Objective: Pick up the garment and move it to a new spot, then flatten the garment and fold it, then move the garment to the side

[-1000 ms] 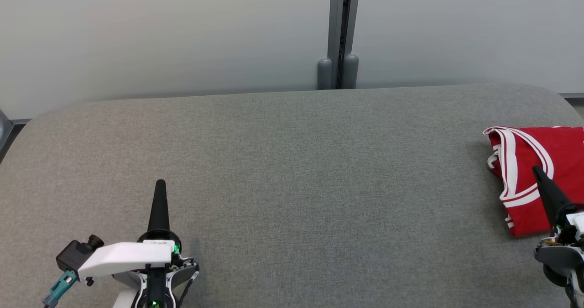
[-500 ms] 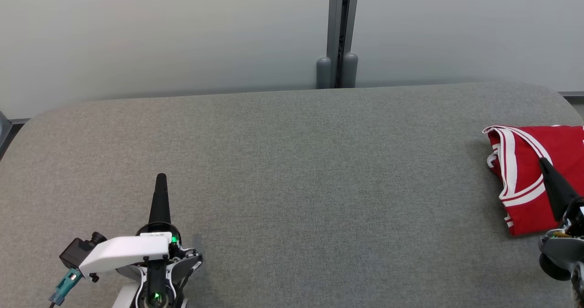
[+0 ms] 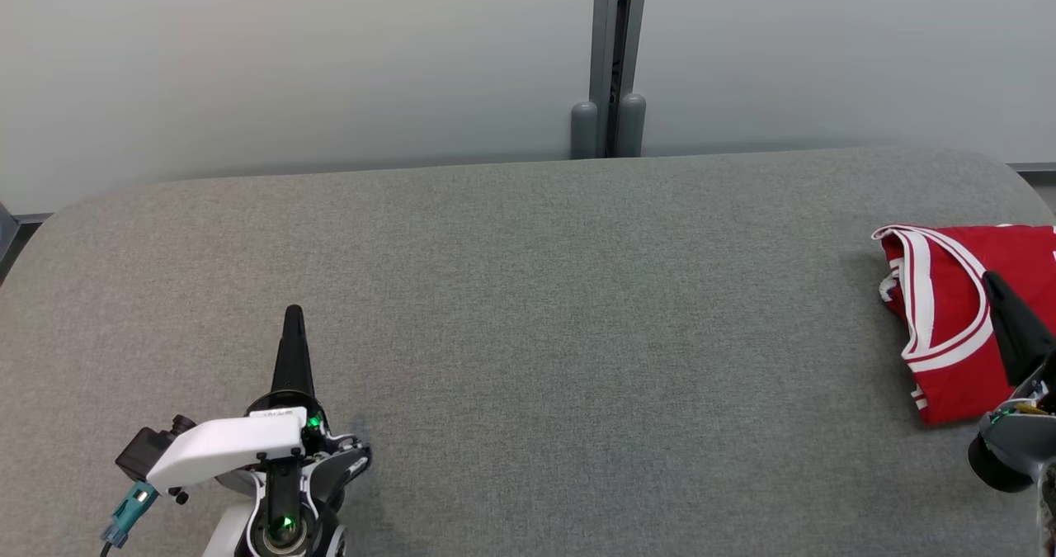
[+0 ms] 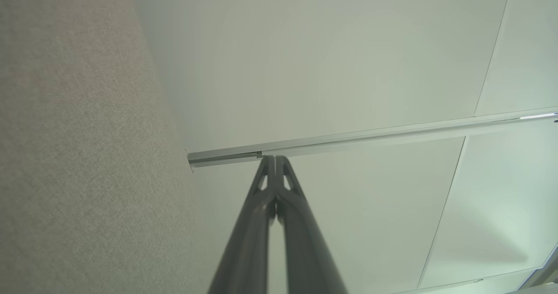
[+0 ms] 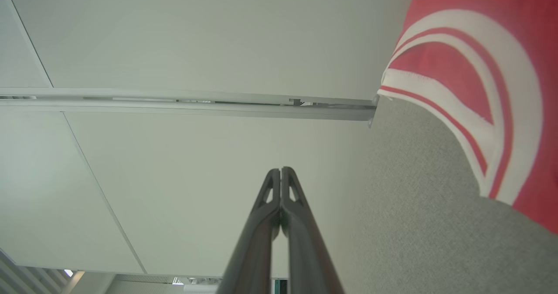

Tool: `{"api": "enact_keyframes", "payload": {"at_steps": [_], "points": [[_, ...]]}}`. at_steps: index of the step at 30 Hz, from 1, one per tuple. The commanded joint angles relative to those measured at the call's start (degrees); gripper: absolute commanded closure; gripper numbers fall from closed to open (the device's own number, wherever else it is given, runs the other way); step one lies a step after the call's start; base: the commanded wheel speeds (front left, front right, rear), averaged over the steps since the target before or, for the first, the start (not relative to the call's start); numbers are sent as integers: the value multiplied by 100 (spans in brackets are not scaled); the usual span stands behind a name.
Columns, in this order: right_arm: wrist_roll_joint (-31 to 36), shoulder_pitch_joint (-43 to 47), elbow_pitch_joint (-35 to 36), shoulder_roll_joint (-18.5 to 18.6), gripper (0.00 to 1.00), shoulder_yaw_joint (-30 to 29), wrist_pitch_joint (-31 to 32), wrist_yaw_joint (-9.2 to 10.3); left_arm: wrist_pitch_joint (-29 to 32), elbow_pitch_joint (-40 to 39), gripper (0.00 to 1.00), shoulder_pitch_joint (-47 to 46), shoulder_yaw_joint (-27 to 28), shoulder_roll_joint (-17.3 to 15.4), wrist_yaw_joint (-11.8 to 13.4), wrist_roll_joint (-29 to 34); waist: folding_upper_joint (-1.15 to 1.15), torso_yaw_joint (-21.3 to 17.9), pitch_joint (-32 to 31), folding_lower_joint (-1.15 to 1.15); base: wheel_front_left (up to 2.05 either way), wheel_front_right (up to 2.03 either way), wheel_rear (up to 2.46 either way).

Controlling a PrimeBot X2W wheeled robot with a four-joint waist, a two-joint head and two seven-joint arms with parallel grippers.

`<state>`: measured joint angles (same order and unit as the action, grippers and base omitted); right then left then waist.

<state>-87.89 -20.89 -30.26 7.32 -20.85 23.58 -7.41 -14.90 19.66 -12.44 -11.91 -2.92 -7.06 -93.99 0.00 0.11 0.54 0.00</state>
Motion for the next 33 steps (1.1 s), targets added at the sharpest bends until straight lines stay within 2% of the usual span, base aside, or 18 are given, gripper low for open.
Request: {"api": "enact_keyframes", "payload": {"at_steps": [1, 33], "points": [[-108, -112, -29, 41, 100, -33, 37, -14, -13, 29, 100, -154, 8, -10, -58, -108, 0, -1, 1, 0, 0, 0, 0], [-184, -120, -86, 45, 100, -52, 61, -14, -14, 39, 100, -141, 8, 5, -61, -178, 0, -4, 5, 0, 0, 0, 0]]}}
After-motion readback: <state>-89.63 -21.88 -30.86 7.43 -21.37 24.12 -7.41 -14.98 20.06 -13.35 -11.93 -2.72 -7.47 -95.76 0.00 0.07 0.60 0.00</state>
